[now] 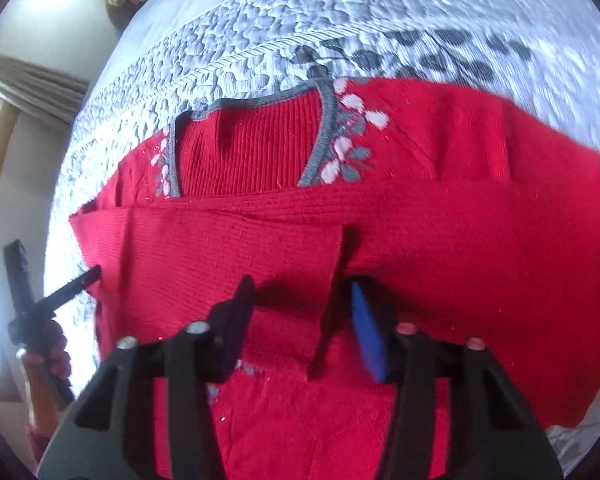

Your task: Fold small clothes

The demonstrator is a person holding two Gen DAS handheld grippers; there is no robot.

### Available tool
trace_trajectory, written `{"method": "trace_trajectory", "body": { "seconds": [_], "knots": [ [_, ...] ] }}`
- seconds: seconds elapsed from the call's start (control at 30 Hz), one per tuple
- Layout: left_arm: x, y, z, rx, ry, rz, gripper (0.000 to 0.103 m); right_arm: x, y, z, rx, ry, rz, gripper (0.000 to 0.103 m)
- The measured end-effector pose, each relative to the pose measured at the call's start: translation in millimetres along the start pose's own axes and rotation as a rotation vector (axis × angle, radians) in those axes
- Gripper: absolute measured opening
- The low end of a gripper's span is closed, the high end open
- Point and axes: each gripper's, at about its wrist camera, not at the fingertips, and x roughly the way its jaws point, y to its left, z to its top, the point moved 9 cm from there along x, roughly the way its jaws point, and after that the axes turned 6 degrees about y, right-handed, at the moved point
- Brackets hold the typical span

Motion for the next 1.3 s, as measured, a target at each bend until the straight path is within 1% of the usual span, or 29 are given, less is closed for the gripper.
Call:
{"method": "trace_trajectory", "body": {
  "seconds": [0.03, 0.07, 0.13, 0.2, 0.27, 0.3, 0.37, 0.43, 0.5, 0.53, 0.57, 0.63, 0.67, 0.73, 0.8, 0.83, 0.87, 0.9, 0.93, 0.97, 1.1, 1.13, 1.17, 1.2, 1.27, 1.3],
  "knots": [
    [0.2, 0.1, 0.2, -0.001, 0.000, -0.003, 0.058, -0.2, 4.0, -1.2, -0.012, 0.004, 0.013, 0.017],
    [0.1, 0.0, -0.4, -0.002, 0.000, -0.007, 0.058, -1.2, 9.4, -3.0, -0.024, 0.008, 0.031, 0.004],
    [-2.0, 1.0, 0.4, -0.013, -0.004, -0.022, 0.059, -8.5, 21.2, -4.8, -0.057, -0.013, 0.042, 0.004],
    [-10.3, 4.7, 1.1, -0.054, -0.011, -0.070, 0.060, -20.9, 32.5, -5.8, -0.094, -0.039, 0.045, 0.004],
    [-28.1, 12.0, 2.1, -0.131, -0.044, -0.124, 0.060, -44.1, 47.4, -6.0, -0.128, -0.075, 0.094, 0.004],
    [-36.1, 14.9, 3.6, -0.147, -0.067, -0.128, 0.060, -56.2, 52.0, -5.5, -0.141, -0.093, 0.107, 0.004],
    [-55.2, 21.1, 7.7, -0.146, -0.134, -0.077, 0.060, -89.4, 56.6, -3.4, -0.160, -0.139, 0.130, 0.004],
    [-65.1, 19.7, 10.0, -0.116, -0.171, -0.027, 0.060, -113.0, 52.6, -3.6, -0.162, -0.162, 0.145, 0.004],
    [-69.8, 12.4, 12.3, -0.074, -0.196, 0.026, 0.060, -128.5, 40.9, -3.5, -0.162, -0.187, 0.110, 0.004],
    [-68.9, 8.9, 14.0, -0.056, -0.200, 0.047, 0.060, -134.1, 28.3, -2.7, -0.153, -0.199, 0.068, 0.004],
    [-64.9, 1.6, 13.6, -0.036, -0.199, 0.072, 0.060, -136.8, 16.9, -2.5, -0.137, -0.204, 0.045, 0.004],
    [-54.3, -12.1, 13.0, -0.006, -0.185, 0.101, 0.060, -137.5, -10.0, -3.8, -0.082, -0.202, 0.022, 0.004],
    [-49.4, -16.4, 10.9, 0.007, -0.178, 0.105, 0.060, -132.4, -22.0, -4.5, -0.060, -0.192, 0.014, 0.004],
    [-33.7, -26.6, 7.7, 0.031, -0.152, 0.148, 0.060, -114.9, -45.3, -7.2, -0.019, -0.162, -0.030, 0.004],
    [-14.1, -33.7, 4.7, 0.052, -0.110, 0.184, 0.060, -92.6, -64.5, -12.8, 0.008, -0.102, -0.061, 0.012],
    [-5.7, -34.7, 3.8, 0.052, -0.095, 0.195, 0.060, -81.6, -78.1, -18.1, 0.035, -0.076, -0.103, 0.016],
    [-3.3, -34.7, 4.1, 0.048, -0.098, 0.200, 0.060, -78.1, -86.5, -19.7, 0.048, -0.076, -0.127, 0.030],
    [-3.5, -34.7, 5.0, 0.046, -0.104, 0.197, 0.060, -76.8, -92.6, -21.0, 0.052, -0.086, -0.139, 0.040],
    [-5.0, -34.8, 6.5, 0.045, -0.113, 0.189, 0.060, -75.9, -97.9, -23.2, 0.058, -0.093, -0.136, 0.044],
    [-5.8, -35.6, 8.0, 0.049, -0.115, 0.187, 0.060, -74.6, -101.5, -25.6, 0.066, -0.090, -0.125, 0.047],
    [-1.3, -34.5, 13.5, 0.063, -0.113, 0.211, 0.063, -64.2, -107.9, -35.9, 0.078, -0.040, -0.094, 0.047],
    [0.3, -34.6, 13.9, 0.060, -0.111, 0.211, 0.064, -59.7, -106.1, -38.9, 0.069, -0.026, -0.089, 0.045],
    [2.0, -34.1, 13.3, 0.054, -0.110, 0.211, 0.065, -56.7, -103.6, -41.4, 0.055, -0.020, -0.090, 0.037],
    [3.1, -33.6, 12.7, 0.050, -0.112, 0.213, 0.065, -57.0, -100.8, -42.8, 0.046, -0.019, -0.086, 0.023],
    [3.1, -32.9, 11.2, 0.045, -0.117, 0.214, 0.067, -57.4, -94.1, -46.0, 0.039, -0.013, -0.035, 0.005],
    [2.8, -32.9, 10.6, 0.045, -0.117, 0.213, 0.068, -61.6, -91.7, -46.1, 0.032, -0.031, -0.029, 0.005]
  ]
}}
